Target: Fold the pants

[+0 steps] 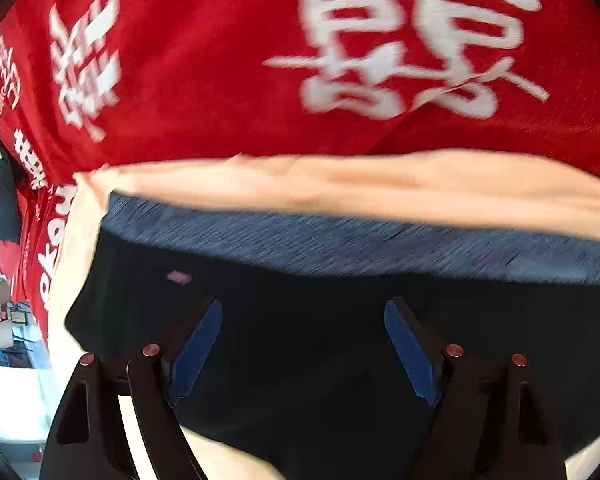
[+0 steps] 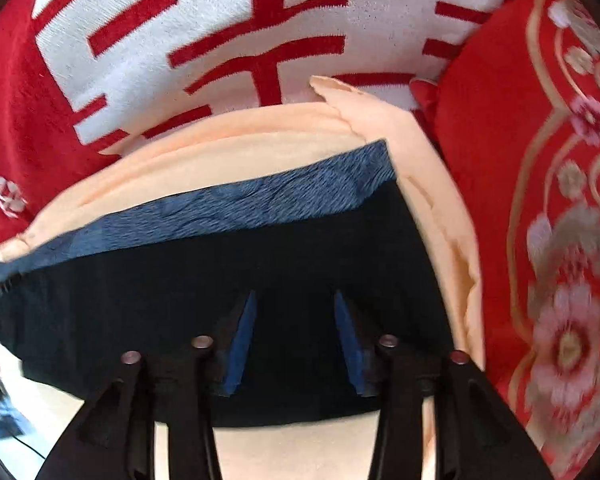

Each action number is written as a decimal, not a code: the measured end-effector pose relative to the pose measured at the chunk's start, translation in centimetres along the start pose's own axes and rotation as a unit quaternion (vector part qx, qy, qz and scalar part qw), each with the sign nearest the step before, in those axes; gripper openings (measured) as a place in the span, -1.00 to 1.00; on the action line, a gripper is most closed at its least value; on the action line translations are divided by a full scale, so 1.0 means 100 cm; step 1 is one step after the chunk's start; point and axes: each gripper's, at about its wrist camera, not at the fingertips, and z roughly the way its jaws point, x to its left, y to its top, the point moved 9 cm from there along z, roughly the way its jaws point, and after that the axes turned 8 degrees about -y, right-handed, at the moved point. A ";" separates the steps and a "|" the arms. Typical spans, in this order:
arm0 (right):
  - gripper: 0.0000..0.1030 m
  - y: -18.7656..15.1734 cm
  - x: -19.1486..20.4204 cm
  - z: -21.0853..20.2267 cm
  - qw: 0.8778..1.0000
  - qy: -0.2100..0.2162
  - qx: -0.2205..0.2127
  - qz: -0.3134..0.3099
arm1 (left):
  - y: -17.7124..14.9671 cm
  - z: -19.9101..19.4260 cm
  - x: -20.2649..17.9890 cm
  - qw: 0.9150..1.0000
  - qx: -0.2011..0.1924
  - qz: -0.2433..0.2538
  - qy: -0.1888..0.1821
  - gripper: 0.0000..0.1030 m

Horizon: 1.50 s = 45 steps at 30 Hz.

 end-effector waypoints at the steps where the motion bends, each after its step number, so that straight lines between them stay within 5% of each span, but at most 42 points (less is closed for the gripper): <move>1: -0.05 -0.009 0.008 -0.007 1.000 0.014 0.002 0.006 | -0.006 -0.001 0.008 1.000 0.002 0.002 0.001 0.64; 6: -0.05 -0.070 0.088 -0.035 0.994 0.103 0.025 0.002 | -0.015 0.002 0.062 1.000 0.000 0.014 0.009 0.64; 12: -0.05 -0.167 0.250 -0.038 0.963 0.252 0.092 -0.003 | -0.023 0.035 0.159 0.997 0.001 0.049 0.052 0.65; 19: -0.05 -0.209 0.357 0.007 0.946 0.297 0.127 0.038 | -0.031 0.050 0.197 0.999 -0.018 0.024 -0.044 0.91; 26: -0.06 -0.180 0.389 0.030 0.939 0.310 0.133 0.069 | -0.029 0.054 0.206 0.996 -0.027 0.023 -0.080 0.91; 28: -0.43 -0.177 0.390 0.041 0.939 0.301 0.145 0.086 | -0.029 0.051 0.204 0.996 -0.024 0.028 -0.081 0.91; 29: -0.81 -0.174 0.390 0.040 0.941 0.294 0.147 0.084 | -0.028 0.052 0.209 0.996 -0.024 0.034 -0.080 0.91; 30: -0.83 -0.171 0.391 0.029 0.943 0.297 0.129 0.075 | -0.028 0.053 0.213 0.996 -0.026 0.043 -0.077 0.91; 33: -0.84 -0.172 0.396 0.012 0.954 0.280 0.098 0.032 | -0.029 0.055 0.215 0.994 -0.029 0.051 -0.088 0.91; 35: -0.84 -0.184 0.387 0.029 0.960 0.254 0.115 0.035 | -0.029 0.057 0.215 0.995 -0.030 0.051 -0.085 0.97; 38: -0.83 -0.193 0.378 0.038 0.954 0.261 0.135 0.064 | -0.028 0.056 0.215 0.995 -0.030 0.053 -0.079 0.97; 41: -0.41 -0.207 0.361 0.024 0.964 0.217 0.150 0.017 | -0.029 0.048 0.212 0.997 -0.013 0.044 -0.065 0.96; 45: -0.40 -0.183 0.331 -0.005 0.980 0.168 0.097 -0.031 | -0.016 0.025 0.182 0.994 -0.034 0.066 -0.083 0.96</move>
